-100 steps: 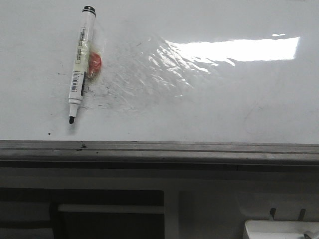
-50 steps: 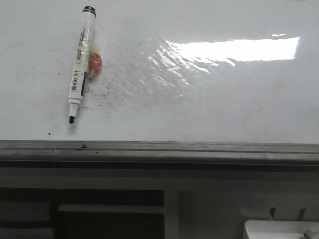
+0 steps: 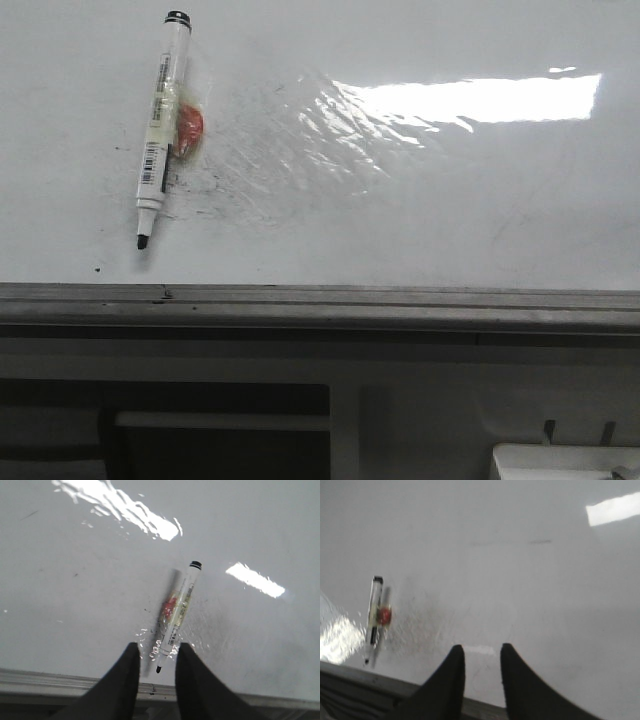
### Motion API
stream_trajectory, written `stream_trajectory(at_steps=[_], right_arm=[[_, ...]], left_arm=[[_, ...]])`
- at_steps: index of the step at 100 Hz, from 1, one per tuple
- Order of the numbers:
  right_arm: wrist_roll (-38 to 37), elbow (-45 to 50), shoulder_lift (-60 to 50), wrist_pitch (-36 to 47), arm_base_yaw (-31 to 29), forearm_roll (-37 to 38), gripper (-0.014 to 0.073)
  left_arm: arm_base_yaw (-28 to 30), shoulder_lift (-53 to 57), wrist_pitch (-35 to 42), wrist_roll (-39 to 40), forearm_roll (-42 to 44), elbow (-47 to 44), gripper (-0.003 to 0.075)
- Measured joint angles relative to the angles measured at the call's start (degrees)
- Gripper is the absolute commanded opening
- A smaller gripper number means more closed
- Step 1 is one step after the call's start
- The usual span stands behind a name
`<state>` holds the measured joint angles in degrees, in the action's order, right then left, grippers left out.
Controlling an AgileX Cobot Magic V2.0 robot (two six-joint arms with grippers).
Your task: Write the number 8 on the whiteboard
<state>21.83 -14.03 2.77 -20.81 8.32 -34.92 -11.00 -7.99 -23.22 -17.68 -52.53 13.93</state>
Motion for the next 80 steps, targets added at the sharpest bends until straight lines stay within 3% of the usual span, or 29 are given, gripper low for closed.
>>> stream_trajectory(at_steps=[8,21,37,55,80], right_arm=[[0.35,-3.68,3.29,-3.81,0.0,4.93,0.0389],[0.86,-8.08,9.28,-6.8,0.0,10.23,0.0387],[0.88,-11.21,14.69,-8.67,0.0,11.29,0.0387],[0.88,-11.35,16.5,-9.67,0.0,11.56,0.0386],[0.88,-11.35,16.5,-10.32,0.0,11.6,0.0386]], left_arm=[[0.0,-6.84,-3.0,-5.57,1.19,4.35,0.0354],[0.0,-18.23,-6.59,-12.08,2.34,10.09,0.0354],[-0.78,-30.99,-7.05,-14.73,2.72,14.45,0.0354],[-7.82,-40.63,-5.29,-15.58,2.95,18.07,0.0354],[-17.56,-49.26,4.04,-15.93,-0.5,20.67,0.0354]])
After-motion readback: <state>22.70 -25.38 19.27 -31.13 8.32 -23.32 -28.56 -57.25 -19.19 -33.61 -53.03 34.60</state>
